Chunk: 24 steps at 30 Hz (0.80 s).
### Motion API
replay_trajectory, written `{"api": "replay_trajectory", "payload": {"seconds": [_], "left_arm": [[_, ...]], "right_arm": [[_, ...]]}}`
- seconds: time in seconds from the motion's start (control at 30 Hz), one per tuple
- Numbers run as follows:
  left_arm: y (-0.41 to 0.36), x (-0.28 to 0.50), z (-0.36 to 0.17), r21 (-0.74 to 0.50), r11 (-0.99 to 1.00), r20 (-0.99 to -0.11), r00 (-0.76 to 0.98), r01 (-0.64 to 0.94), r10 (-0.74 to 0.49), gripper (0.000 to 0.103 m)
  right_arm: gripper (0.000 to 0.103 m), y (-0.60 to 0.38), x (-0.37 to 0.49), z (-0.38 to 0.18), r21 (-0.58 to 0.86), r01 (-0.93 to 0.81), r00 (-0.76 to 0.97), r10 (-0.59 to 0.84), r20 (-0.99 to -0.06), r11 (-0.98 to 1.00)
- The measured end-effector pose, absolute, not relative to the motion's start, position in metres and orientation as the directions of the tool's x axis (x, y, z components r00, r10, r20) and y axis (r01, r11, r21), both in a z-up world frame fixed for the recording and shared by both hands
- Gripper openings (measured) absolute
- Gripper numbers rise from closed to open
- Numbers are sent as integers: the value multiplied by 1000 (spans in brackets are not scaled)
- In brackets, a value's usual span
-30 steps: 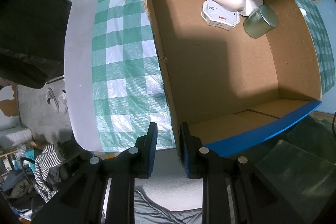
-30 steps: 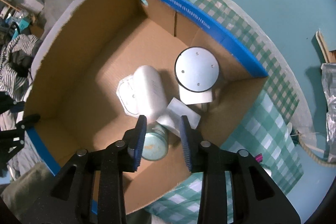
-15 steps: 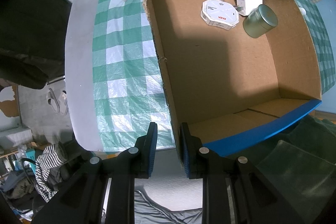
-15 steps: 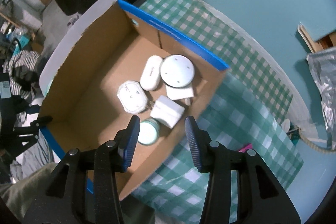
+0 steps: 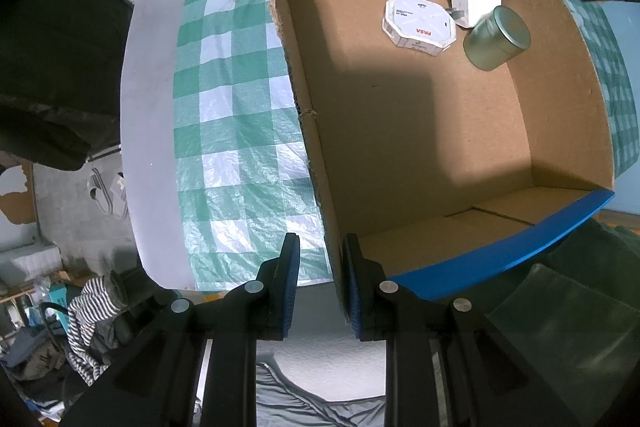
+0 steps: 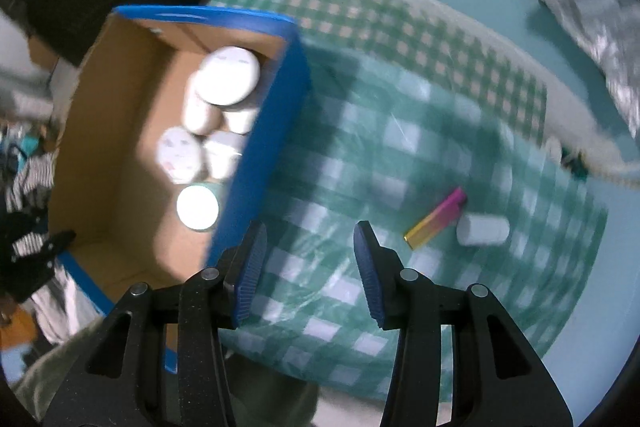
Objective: Organize rigid objects
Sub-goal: 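Move the right gripper out of the box toward the pink-gold lighter, then close the right gripper on the pink-gold SANY lighter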
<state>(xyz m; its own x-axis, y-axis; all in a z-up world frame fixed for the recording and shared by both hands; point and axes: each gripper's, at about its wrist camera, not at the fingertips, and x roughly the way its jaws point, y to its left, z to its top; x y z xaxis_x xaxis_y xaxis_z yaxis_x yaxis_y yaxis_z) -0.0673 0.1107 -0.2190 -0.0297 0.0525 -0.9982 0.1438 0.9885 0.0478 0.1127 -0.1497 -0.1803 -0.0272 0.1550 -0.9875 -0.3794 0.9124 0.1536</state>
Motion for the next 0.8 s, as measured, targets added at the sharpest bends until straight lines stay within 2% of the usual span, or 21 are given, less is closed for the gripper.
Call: {"api": "replay_trajectory", "payload": {"seconds": [0.3,0.4,0.63,0.7,0.8], "left_arm": [[112,-66,-221,41,989,-998,-35,140,46,22],[113,-66,-220,39,990,-998,-35,139,45,22],[114,-66,-220,38,990,-998,-41,132,44,22],[114,-66,-220,39,991,-998,-41,127,45,22],[115,-65,-221,41,992,-998,-43,119,46,22]], "right_arm": [[45,-211,146,-244,142,-156,-121,124,-985,978],[48,-225,157,-259,137,-92,-137,124,-983,986],[48,-242,168,-282,140,26,-168,143,-975,990],[52,-245,169,-284,140,47,-163,146,-976,989],[52,-245,171,-282,139,67,-149,147,-978,988]]}}
